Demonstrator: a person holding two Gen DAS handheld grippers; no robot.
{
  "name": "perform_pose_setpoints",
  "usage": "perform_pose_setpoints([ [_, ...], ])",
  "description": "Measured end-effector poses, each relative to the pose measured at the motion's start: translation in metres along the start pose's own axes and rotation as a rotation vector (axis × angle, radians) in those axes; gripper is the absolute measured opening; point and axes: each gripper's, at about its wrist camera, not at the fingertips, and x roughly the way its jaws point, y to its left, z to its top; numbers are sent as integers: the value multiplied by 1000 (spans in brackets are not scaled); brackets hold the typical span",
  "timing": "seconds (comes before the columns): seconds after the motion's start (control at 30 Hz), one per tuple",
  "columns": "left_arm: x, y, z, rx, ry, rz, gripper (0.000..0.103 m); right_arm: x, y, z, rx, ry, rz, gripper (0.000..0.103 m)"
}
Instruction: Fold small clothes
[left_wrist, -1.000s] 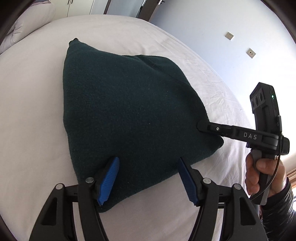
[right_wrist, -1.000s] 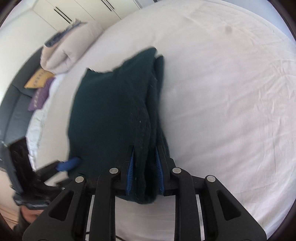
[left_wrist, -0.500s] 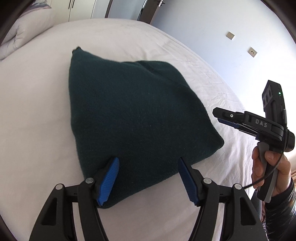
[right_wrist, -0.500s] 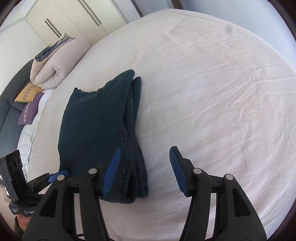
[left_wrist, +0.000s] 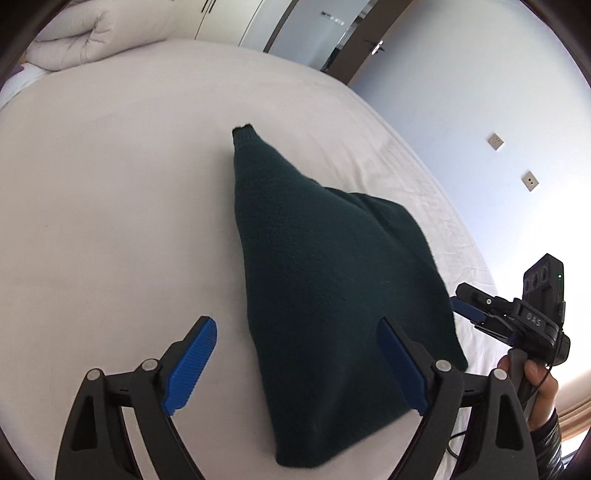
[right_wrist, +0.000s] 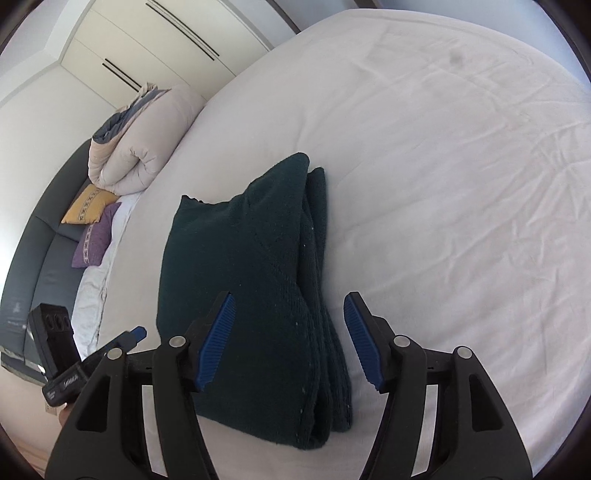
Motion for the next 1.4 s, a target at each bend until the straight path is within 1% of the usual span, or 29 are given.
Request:
perform_pose_setpoints([
  [0.07, 16, 0, 6, 4, 33, -5, 89, 15, -4, 5, 33, 38, 38, 60],
  [0.13, 30, 0, 11, 2, 69, -5, 87, 32, -9, 9, 61, 76, 46, 60],
  [0.2, 43, 0, 13, -17, 102, -14, 81, 47, -14, 12, 82, 101, 42, 60],
  [0.23, 48, 1, 13, -21, 119, -24, 76, 52, -16, 14, 90, 96, 50, 60],
  [0.33, 56, -2, 13, -13, 128, 0, 73, 62, -12, 19, 63, 93, 49, 60],
  [0.4, 59, -3, 13, -12, 133, 12, 69, 71, -4, 21, 15, 117, 13, 47],
  [0.43, 59, -3, 14, -16, 133, 17, 65, 77, -1, 21, 0, 133, 2, 35],
  [0.5, 59, -5, 15, -20, 134, 33, 59, 82, 4, 22, -26, 143, -26, 32],
  [0.57, 59, -11, 15, 3, 130, 51, 51, 85, 16, 22, -77, 142, -82, 27],
  [0.63, 56, -16, 14, 27, 126, 75, 47, 88, 33, 20, -142, 132, -149, 24],
  [0.7, 51, -18, 13, 24, 125, 80, 45, 84, 49, 17, -203, 115, -202, 22],
  [0.77, 39, -19, 10, 18, 121, 73, 43, 76, 63, 13, -237, 92, -214, 21],
  [0.87, 13, -21, 2, 11, 110, 60, 42, 60, 83, 4, -258, 75, -193, 20],
  [1.0, -28, -20, -21, 25, 87, 44, 42, 30, 107, -20, -288, 56, -151, 20],
  [1.07, -53, -10, -36, 30, 75, 41, 42, 14, 121, -40, -297, 51, -114, 20],
  [1.23, -108, 2, -96, 59, 67, 76, 42, -14, 156, -111, -339, 69, -54, 20],
  [1.3, -123, 10, -120, 65, 63, 92, 42, -15, 163, -140, -340, 81, -27, 20],
  [1.4, -139, 24, -151, 36, 73, 108, 42, -9, 168, -175, -310, 110, 16, 20],
])
